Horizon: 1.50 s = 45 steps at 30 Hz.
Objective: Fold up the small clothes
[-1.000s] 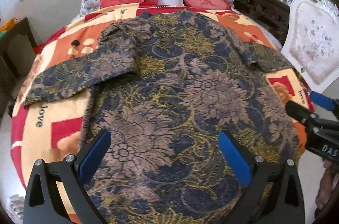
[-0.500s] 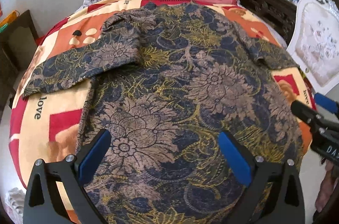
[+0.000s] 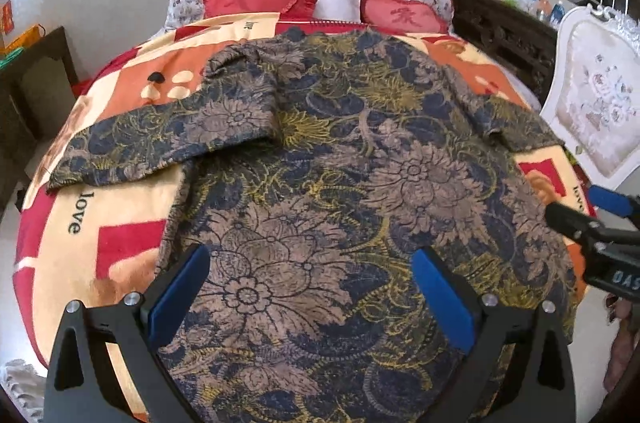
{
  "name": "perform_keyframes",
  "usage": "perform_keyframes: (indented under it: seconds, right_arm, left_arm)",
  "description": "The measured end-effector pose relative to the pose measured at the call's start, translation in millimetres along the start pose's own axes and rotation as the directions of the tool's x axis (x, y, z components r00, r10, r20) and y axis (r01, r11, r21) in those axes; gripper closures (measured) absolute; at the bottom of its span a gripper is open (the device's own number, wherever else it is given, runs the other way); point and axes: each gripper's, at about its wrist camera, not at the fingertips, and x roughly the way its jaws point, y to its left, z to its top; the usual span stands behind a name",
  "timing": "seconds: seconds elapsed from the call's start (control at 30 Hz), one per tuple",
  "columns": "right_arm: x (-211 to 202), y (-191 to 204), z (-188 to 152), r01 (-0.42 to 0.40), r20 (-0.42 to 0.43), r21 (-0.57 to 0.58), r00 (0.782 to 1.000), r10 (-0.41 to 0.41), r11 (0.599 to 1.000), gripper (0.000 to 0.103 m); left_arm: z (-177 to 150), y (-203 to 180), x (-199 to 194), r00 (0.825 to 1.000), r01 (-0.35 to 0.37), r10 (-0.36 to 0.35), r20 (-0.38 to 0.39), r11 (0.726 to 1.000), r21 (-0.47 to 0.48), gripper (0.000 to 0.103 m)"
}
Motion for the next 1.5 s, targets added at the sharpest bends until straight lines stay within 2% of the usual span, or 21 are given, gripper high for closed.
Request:
perform_keyframes:
  seconds: [0.07,0.13,0.4,0.77,1.0,1.1,1.23,1.3,1.5]
  right_arm:
    - [1,2,0,0.002,-0.006,-0.004,1.0,-0.002,1.0,0.001]
    - [2,2,0,0.009,-0.012,-0.004,1.0,-0.009,1.0,0.001]
    - [2,0,1,0.017,-0.012,0.003,1.0,-0.017,1.0,0.001]
    - [5,7,3,0.015,-0.021,-0.019,1.0,-0.015,1.0,0.001]
    - [6,10,5,0.01,-0.021,-0.019,1.0,-0.01,1.0,0.001]
    - [8,12,5,0.007,-0.026,-0.02,1.0,-0.007,1.0,0.001]
    - [8,12,6,0.008,-0.027,-0.022,1.0,-0.008,1.0,0.001]
    - [8,12,6,0.006,-0.024,-0.021,1.0,-0.007,1.0,0.001]
    - [11,14,15,-0.023,0.011,-0.021,1.0,0.023,1.0,0.001]
  left_arm:
    - [1,1,3,0.998,0.049,-0.049,-0.039,0.999,-0.013,0.0]
    - [3,1,5,0.996,0.066,-0.067,-0.053,0.998,-0.016,0.0]
    - [2,-8,3,0.998,0.02,-0.017,-0.063,0.999,0.045,0.0]
    - [-1,10,7,0.996,0.043,-0.045,-0.08,0.999,-0.034,0.0]
    - [-5,7,6,0.998,0.009,-0.008,-0.057,1.0,0.002,0.0]
    - [-6,4,3,0.999,0.019,-0.019,-0.043,1.0,0.014,0.0]
    - [-5,8,11,0.995,0.057,-0.059,-0.085,0.998,-0.027,0.0]
    - [-6,11,15,0.994,0.042,-0.045,-0.101,0.999,-0.034,0.0]
    - [1,35,23,0.992,-0.085,0.081,-0.097,0.996,-0.038,0.0]
